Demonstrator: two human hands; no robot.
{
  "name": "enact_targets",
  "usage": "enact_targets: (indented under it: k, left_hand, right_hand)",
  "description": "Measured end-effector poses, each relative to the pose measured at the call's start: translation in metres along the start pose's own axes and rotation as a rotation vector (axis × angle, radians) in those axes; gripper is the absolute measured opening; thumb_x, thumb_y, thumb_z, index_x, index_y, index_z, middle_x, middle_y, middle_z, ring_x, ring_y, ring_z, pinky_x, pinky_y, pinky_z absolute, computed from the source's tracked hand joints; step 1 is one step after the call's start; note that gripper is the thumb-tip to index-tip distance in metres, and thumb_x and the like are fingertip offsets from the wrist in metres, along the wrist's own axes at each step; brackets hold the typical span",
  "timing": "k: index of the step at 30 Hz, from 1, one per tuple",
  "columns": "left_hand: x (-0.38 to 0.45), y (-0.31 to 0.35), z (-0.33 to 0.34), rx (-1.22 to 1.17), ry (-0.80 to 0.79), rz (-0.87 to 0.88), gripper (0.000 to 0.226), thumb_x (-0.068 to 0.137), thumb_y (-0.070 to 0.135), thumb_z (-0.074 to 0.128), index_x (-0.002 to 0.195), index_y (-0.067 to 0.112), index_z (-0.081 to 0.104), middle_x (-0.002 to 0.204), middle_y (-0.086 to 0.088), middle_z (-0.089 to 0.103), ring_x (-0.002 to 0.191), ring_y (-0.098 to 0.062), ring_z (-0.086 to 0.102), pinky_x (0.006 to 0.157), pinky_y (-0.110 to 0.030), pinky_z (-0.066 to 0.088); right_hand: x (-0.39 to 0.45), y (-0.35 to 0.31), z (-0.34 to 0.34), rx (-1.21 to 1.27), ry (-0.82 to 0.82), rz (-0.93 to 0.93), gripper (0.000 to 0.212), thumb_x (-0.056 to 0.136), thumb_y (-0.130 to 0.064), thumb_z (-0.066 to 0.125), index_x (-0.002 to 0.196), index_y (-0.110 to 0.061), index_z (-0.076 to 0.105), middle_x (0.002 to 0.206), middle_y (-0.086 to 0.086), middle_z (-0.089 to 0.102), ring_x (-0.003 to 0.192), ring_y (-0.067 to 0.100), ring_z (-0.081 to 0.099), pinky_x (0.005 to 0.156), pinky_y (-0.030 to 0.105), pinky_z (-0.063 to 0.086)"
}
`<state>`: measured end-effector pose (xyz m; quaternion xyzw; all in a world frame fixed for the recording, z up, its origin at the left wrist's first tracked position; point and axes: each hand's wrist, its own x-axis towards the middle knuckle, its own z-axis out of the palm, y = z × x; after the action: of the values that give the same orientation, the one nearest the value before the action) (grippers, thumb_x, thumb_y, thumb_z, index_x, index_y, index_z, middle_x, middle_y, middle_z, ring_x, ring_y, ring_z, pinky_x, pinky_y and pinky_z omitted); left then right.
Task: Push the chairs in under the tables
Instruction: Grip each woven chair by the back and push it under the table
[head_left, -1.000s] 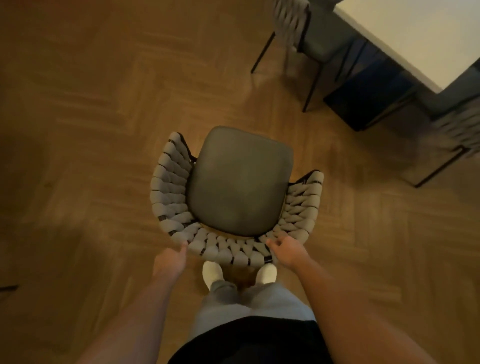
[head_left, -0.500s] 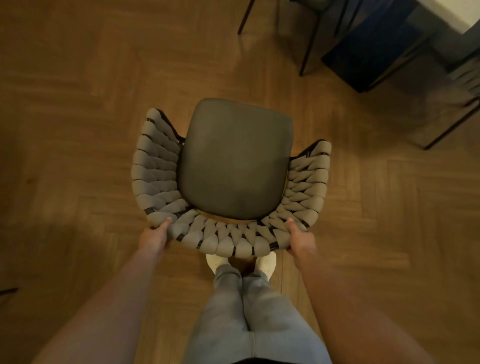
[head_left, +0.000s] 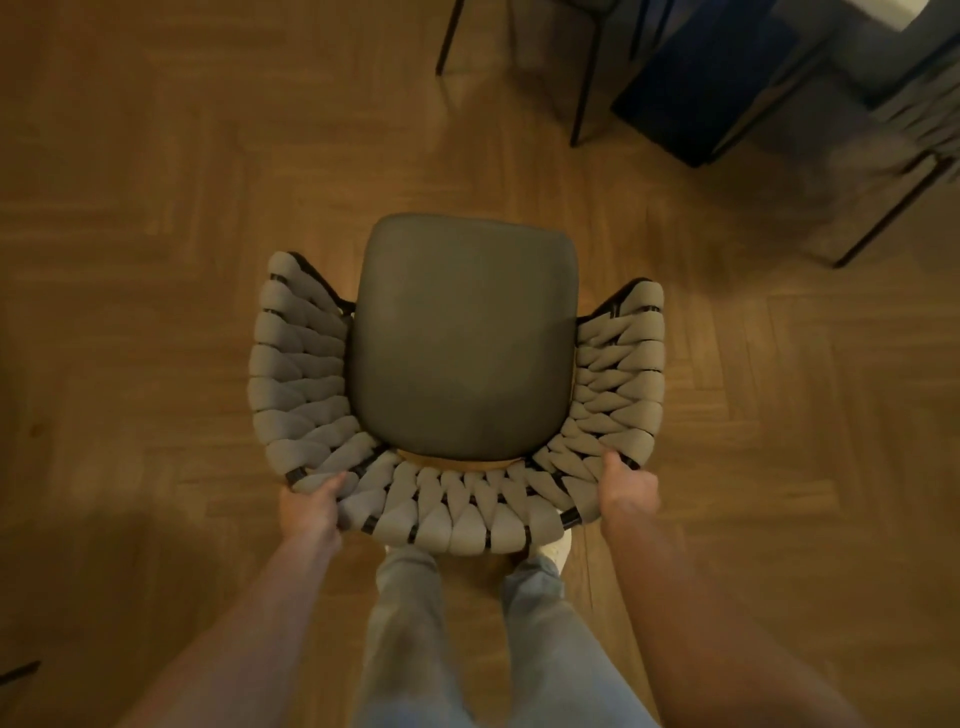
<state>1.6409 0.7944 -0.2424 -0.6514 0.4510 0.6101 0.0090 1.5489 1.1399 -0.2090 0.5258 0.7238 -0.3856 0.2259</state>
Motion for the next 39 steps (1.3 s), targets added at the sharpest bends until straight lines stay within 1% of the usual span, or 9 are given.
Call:
enact_targets:
  k: [3,6,11,15,20,26,29,34,39]
  left_hand:
    - [0.005,0.01,0.002,0.046,-0.023,0.034,0.069,0.088,0.001,0.078,0.147,0.014,0.045,0.133,-0.012,0.062,0.118,-0.034,0.063,0.099,-0.054,0.054]
    - [0.013,0.026,0.002,0.116,-0.078,0.063,0.072,0.088,0.003,0.079,0.149,0.015,0.043,0.136,-0.013,0.059,0.12,-0.037,0.061,0.103,-0.061,0.051]
    - [0.027,0.051,0.01,0.154,-0.153,0.082,0.071,0.091,0.001,0.074,0.151,0.014,0.038,0.14,-0.016,0.056,0.125,-0.04,0.058,0.106,-0.062,0.048]
    - [0.034,0.068,0.018,0.178,-0.197,0.104,0.075,0.092,0.002,0.074,0.154,0.014,0.034,0.14,-0.013,0.055,0.127,-0.039,0.057,0.107,-0.062,0.047]
    - [0.038,0.084,0.032,0.241,-0.24,0.142,0.072,0.091,0.001,0.074,0.151,0.012,0.037,0.139,-0.017,0.056,0.125,-0.04,0.058,0.105,-0.059,0.049]
    - [0.05,0.104,0.062,0.299,-0.3,0.209,0.064,0.086,0.0,0.078,0.141,0.012,0.046,0.128,-0.013,0.064,0.116,-0.034,0.064,0.102,-0.058,0.053]
    - [0.057,0.122,0.074,0.371,-0.325,0.238,0.065,0.082,0.006,0.082,0.138,0.013,0.05,0.124,-0.01,0.066,0.111,-0.031,0.067,0.1,-0.058,0.054]
    - [0.072,0.157,0.101,0.499,-0.383,0.3,0.066,0.081,0.01,0.083,0.138,0.012,0.051,0.124,-0.011,0.066,0.109,-0.031,0.067,0.1,-0.056,0.055]
    - [0.085,0.183,0.128,0.547,-0.422,0.342,0.061,0.085,0.01,0.081,0.137,0.011,0.05,0.122,-0.01,0.064,0.11,-0.031,0.066,0.098,-0.05,0.055]
  right_hand:
    - [-0.004,-0.003,0.007,0.021,0.041,0.005,0.043,0.096,-0.042,0.063,0.114,-0.004,0.06,0.086,0.008,0.056,0.087,0.03,0.058,0.08,0.042,0.052]
    - [-0.01,-0.003,0.017,0.01,0.083,0.045,0.059,0.093,-0.054,0.064,0.118,-0.001,0.059,0.1,0.016,0.061,0.096,0.037,0.06,0.092,0.051,0.054]
    - [-0.022,-0.007,0.027,0.027,0.135,0.065,0.076,0.089,-0.069,0.058,0.119,0.0,0.058,0.114,0.022,0.063,0.105,0.041,0.06,0.092,0.053,0.053]
    - [-0.027,-0.006,0.031,0.047,0.135,0.089,0.076,0.092,-0.066,0.056,0.125,0.002,0.056,0.12,0.024,0.062,0.108,0.041,0.059,0.086,0.048,0.05]
    - [-0.033,0.003,0.034,0.131,0.112,0.154,0.074,0.094,-0.063,0.056,0.125,0.004,0.058,0.115,0.023,0.063,0.094,0.035,0.057,0.084,0.046,0.051]
    - [-0.036,0.0,0.039,0.219,0.14,0.233,0.074,0.093,-0.064,0.057,0.127,0.002,0.054,0.115,0.021,0.061,0.104,0.039,0.06,0.089,0.05,0.053]
    - [-0.039,-0.003,0.046,0.281,0.157,0.259,0.075,0.093,-0.063,0.058,0.128,0.004,0.053,0.108,0.019,0.058,0.101,0.037,0.059,0.088,0.048,0.052]
    - [-0.041,-0.01,0.067,0.36,0.204,0.334,0.077,0.091,-0.064,0.06,0.131,0.002,0.052,0.111,0.019,0.057,0.101,0.038,0.057,0.096,0.053,0.051]
    - [-0.042,-0.026,0.079,0.394,0.212,0.35,0.08,0.09,-0.064,0.062,0.132,0.003,0.051,0.12,0.022,0.059,0.112,0.041,0.058,0.095,0.052,0.051]
